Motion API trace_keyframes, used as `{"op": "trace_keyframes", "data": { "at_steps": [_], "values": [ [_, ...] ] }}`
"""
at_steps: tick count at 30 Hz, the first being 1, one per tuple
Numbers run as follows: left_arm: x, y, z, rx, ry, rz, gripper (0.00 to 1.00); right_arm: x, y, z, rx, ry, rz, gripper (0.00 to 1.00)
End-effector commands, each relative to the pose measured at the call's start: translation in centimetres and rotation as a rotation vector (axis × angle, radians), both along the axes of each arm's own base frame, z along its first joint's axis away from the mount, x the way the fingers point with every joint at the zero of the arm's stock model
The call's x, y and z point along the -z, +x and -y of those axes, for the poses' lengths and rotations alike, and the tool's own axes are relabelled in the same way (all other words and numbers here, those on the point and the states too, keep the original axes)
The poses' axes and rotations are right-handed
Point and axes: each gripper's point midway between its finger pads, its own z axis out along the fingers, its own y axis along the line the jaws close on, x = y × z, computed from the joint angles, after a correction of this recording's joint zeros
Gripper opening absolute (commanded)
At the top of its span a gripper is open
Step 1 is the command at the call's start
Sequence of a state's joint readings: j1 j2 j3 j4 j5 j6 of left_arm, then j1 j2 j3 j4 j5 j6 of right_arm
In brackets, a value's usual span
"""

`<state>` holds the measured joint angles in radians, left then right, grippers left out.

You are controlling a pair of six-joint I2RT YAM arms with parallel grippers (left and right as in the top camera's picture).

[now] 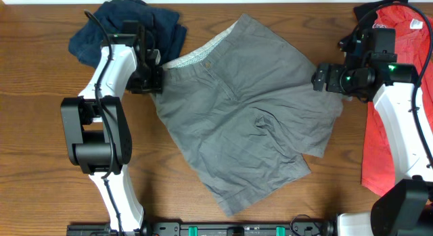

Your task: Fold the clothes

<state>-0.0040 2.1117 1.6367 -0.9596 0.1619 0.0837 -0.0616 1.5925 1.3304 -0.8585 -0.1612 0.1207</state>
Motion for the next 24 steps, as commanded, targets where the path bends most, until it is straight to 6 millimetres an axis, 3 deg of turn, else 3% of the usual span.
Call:
{"op": "trace_keyframes", "data": {
  "at_steps": [1,2,3,5,15,22,24],
  "values": [
    [-0.2,-0.1,0.2,-0.026,-0.012,-0.002,0.34,-0.7,0.3,-0.6,-0.029,-0.003,0.022,0.99],
    [-0.1,-0.2,0.2,-0.029,-0.012,-0.006,0.34,-0.7,0.3,-0.7,-0.031,-0.003,0.022,0.99],
    [0.0,-0.3,0.1,-0.029,-0.012,-0.012,0.27,-0.7,0.3,-0.7,-0.032,-0.003,0.022,0.99],
    [0.1,-0.9,0.1,-0.03,-0.011,-0.036,0.06,-0.7,0.4,-0.8,-0.033,-0.003,0.022,0.99],
    [-0.8,-8.2,-4.9,-0.296,0.226,-0.331,0.06,-0.6,0.3,-1.0,-0.037,-0.003,0.02,0.96],
    [0.0,-13.1,-5.2,-0.291,0.251,-0.51,0.06,1.7,0.5,-1.0,-0.035,0.0,-0.045,0.95],
    [0.7,-14.4,-5.1,-0.287,0.256,-0.55,0.17,2.9,0.6,-1.5,-0.042,0.024,-0.077,0.96]
  ]
}}
